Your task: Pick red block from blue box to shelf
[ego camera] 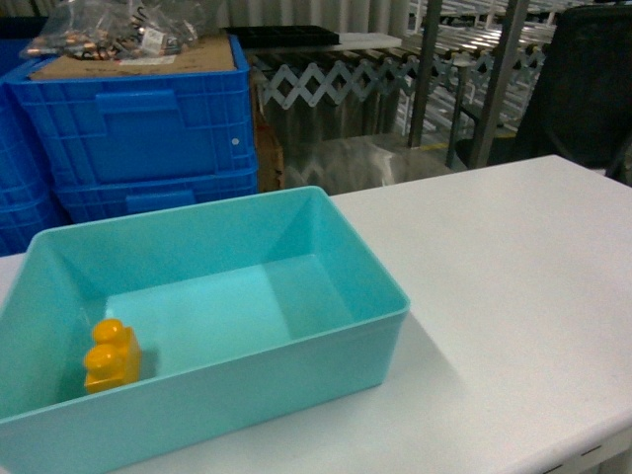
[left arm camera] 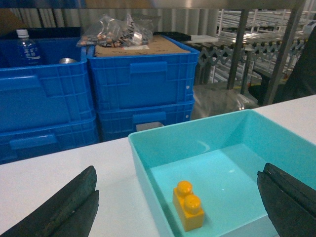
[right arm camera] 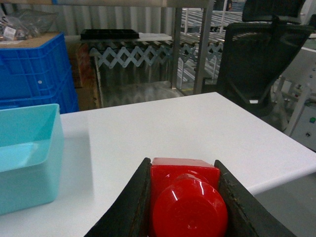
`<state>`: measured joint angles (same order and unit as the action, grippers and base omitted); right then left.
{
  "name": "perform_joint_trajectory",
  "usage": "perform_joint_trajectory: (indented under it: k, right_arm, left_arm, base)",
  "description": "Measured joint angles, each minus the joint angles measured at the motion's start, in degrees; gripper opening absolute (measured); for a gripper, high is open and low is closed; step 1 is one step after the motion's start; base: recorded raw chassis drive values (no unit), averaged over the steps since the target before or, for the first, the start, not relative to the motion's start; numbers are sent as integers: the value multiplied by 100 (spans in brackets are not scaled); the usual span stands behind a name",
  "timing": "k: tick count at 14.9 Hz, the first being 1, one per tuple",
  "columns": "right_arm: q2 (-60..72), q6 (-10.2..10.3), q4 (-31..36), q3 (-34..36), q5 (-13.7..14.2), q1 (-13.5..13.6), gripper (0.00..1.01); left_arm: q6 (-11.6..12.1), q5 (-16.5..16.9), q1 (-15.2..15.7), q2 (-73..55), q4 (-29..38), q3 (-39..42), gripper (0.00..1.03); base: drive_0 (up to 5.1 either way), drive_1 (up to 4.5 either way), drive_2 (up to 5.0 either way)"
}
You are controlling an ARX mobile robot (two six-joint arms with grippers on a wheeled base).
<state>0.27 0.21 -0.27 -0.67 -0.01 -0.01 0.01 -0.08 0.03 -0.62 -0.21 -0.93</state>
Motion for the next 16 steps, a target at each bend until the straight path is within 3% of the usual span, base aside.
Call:
perform_joint_trajectory:
  k: [16]
  right_arm:
    - [0, 0, 2, 0, 0, 0, 28]
  left_arm:
    - [0, 4, 0, 0, -2, 0, 98]
  base:
    - [-168, -168, -168]
